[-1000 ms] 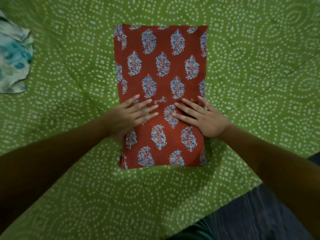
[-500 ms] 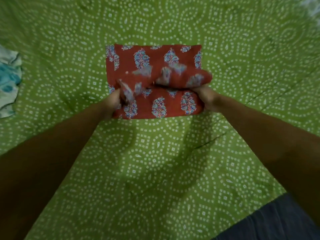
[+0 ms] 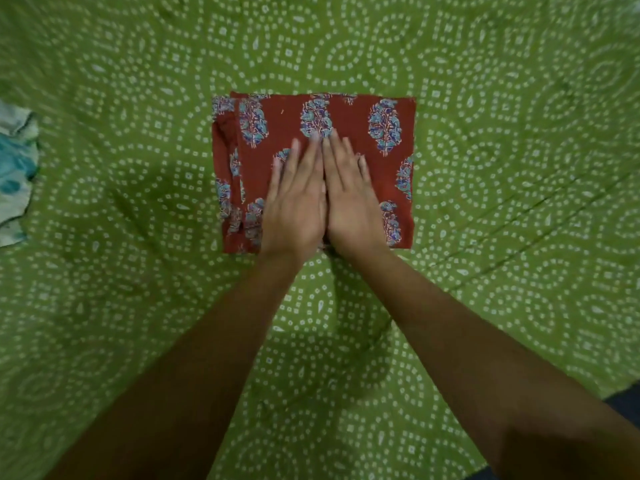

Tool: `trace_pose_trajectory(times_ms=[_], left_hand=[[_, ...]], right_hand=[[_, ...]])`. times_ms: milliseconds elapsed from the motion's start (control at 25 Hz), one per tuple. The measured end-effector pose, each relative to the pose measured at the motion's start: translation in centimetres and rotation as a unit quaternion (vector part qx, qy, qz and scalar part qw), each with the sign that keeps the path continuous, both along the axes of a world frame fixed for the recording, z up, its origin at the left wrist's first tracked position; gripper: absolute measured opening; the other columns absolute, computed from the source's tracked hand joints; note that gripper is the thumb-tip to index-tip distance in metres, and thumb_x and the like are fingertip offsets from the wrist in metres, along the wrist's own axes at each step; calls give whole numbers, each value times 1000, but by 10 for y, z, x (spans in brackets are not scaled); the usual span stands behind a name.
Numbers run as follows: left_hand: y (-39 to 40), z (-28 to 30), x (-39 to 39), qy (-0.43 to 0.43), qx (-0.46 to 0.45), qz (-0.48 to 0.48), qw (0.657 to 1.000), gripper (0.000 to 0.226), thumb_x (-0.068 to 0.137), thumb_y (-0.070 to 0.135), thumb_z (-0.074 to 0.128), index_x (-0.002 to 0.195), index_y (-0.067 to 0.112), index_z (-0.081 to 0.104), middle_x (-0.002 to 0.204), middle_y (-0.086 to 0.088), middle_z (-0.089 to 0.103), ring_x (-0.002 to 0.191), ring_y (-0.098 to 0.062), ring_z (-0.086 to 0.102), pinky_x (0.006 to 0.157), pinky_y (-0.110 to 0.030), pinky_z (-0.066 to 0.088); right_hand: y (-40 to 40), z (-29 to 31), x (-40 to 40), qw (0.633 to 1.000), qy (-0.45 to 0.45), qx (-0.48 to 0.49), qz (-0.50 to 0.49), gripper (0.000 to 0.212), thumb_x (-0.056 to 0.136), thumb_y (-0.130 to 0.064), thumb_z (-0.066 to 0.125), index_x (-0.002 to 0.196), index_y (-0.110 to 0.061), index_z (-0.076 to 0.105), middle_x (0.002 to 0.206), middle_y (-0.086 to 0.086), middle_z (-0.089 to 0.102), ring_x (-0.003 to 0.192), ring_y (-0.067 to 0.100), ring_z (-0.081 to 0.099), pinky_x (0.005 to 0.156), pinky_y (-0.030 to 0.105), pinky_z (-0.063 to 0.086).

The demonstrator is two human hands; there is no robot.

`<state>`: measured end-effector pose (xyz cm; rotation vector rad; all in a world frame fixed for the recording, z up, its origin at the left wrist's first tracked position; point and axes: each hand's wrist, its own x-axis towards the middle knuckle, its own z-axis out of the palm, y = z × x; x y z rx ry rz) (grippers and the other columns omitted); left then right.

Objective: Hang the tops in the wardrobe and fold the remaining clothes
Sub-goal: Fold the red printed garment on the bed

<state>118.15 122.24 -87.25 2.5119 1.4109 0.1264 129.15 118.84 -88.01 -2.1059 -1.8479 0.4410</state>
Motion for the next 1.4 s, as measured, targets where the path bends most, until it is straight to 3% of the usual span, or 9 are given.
trace_pose_trajectory(times_ms=[200,360,480,600,720,840,1120,1280,1400], left_hand=[[87,-30,-19,94,45,102,989,78,94,66,14,153,16,3,161,-6,1,148,-26,0,116,-47,-5],[71,-21,-64,1,29,428,903,77,95,62,20,147,7,29,150,-17,31,140,-29,28,114,-37,17],[33,-3,-82,-131,5,523,842,60,97,52,37,105,-3,61,105,-23,61,102,-33,58,85,-35,38],[51,15,-73,-214,-271,505,791,72,73,75,59,98,8,69,91,-5,68,89,-24,65,83,-34,51],[81,32,-58,-334,-517,421,666,48,83,48,67,116,13,65,97,-4,74,86,-19,72,73,-36,59],[80,53,-44,-297,-489,402,715,44,86,32,68,121,7,60,104,-11,72,82,-21,71,76,-39,59],[-12,197,-25,-354,-288,325,829,24,96,38,51,109,19,59,101,-5,68,94,-26,66,86,-42,54],[-86,332,5,-323,-183,270,888,31,99,37,44,105,9,56,101,-14,65,96,-31,61,76,-33,43],[-145,432,47,-267,-99,215,934,37,101,38,36,105,5,53,99,-21,64,92,-38,60,68,-36,37]], right_hand=[[62,-31,59,981,-141,-24,-134,70,97,-58,15,153,-16,11,160,2,9,148,22,5,118,49,-2],[28,-27,95,959,-30,25,-280,66,99,-51,25,149,-8,27,156,10,25,145,24,19,118,41,10],[-27,-19,96,918,128,76,-366,47,95,-47,42,117,-9,59,119,10,57,113,23,51,98,30,33],[-21,1,89,866,359,-41,-345,41,81,-57,63,87,-17,69,86,-2,72,80,14,66,75,30,51],[23,19,101,730,579,-226,-283,49,74,-46,77,107,-12,71,100,6,74,94,23,71,85,38,56],[33,45,109,726,585,-259,-254,36,82,-29,74,111,-10,67,105,9,72,95,25,69,82,37,56],[-66,204,110,801,540,-42,-255,23,94,-15,58,113,-2,64,84,-3,71,69,7,67,69,24,57],[-152,341,118,837,470,46,-277,28,94,-28,57,113,-10,66,92,-5,72,81,10,68,77,32,54],[-233,436,137,906,284,82,-304,44,92,-53,46,125,-27,58,106,3,70,96,23,66,84,40,52]])
